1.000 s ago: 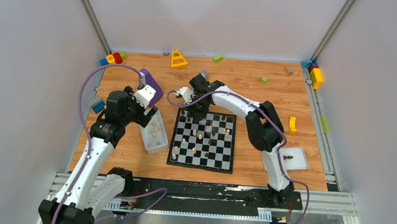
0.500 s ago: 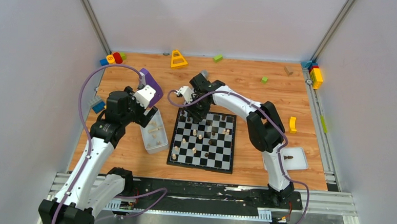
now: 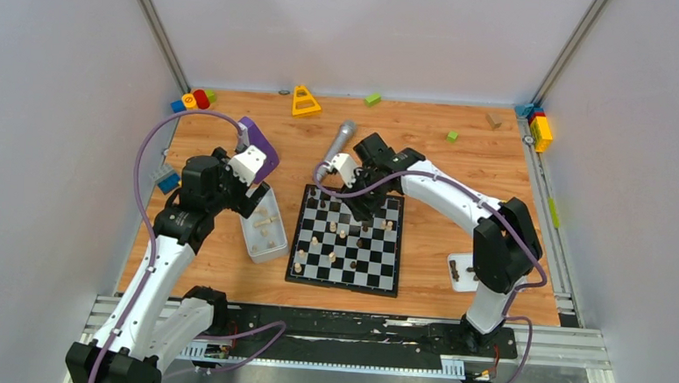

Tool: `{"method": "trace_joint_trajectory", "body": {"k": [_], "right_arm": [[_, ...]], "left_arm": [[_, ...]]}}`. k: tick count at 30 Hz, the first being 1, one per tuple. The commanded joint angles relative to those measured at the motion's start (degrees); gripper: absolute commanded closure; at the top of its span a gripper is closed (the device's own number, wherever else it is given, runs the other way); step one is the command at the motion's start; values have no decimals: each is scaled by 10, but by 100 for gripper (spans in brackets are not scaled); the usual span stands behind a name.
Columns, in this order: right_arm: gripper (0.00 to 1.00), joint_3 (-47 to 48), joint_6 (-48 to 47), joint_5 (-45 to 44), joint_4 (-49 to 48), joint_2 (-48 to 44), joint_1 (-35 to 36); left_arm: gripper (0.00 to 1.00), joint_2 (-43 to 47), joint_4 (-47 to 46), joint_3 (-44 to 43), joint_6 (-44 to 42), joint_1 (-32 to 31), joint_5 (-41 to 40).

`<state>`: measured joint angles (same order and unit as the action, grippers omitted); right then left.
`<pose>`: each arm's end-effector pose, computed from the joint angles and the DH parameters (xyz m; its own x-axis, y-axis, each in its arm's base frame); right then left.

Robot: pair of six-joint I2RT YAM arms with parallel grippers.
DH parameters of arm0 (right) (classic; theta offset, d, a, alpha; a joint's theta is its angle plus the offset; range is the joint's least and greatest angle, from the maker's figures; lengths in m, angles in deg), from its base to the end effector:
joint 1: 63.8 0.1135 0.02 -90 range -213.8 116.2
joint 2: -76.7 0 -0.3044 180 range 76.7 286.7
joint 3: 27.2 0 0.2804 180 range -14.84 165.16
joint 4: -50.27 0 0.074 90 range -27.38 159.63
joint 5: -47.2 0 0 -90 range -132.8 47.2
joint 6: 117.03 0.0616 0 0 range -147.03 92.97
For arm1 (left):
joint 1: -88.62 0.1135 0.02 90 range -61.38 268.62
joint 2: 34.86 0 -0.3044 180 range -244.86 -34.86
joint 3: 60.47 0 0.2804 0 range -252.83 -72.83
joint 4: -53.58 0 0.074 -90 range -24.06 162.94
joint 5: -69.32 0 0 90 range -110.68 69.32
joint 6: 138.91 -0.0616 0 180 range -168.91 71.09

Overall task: Set up the chess pieces on the board
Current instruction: Place the chess piece on the chessboard, then pick up the chess piece from the chessboard.

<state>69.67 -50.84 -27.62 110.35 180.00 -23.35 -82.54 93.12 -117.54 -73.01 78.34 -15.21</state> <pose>0.3106 0.2860 0.2559 -0.3537 -0.8135 -0.4616 -0.9273 0.3697 0.0588 0.2043 -0.0430 0.3164 -0.3455 0.4758 -0.8089 0.4380 0.8441 0.3094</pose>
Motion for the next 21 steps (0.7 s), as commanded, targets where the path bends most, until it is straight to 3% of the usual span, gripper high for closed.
{"method": "trace_joint_trajectory", "body": {"k": [1, 10, 21], "right_arm": [[55, -64, -1, 43, -5, -56, -1], [54, -167, -30, 110, -15, -127, 60], [53, -171, -43, 81, -34, -65, 127]], "left_arm": [[0, 9, -19, 2, 7, 4, 5], [0, 2, -20, 3, 6, 4, 4], [0, -4, -18, 1, 5, 4, 0]]}}
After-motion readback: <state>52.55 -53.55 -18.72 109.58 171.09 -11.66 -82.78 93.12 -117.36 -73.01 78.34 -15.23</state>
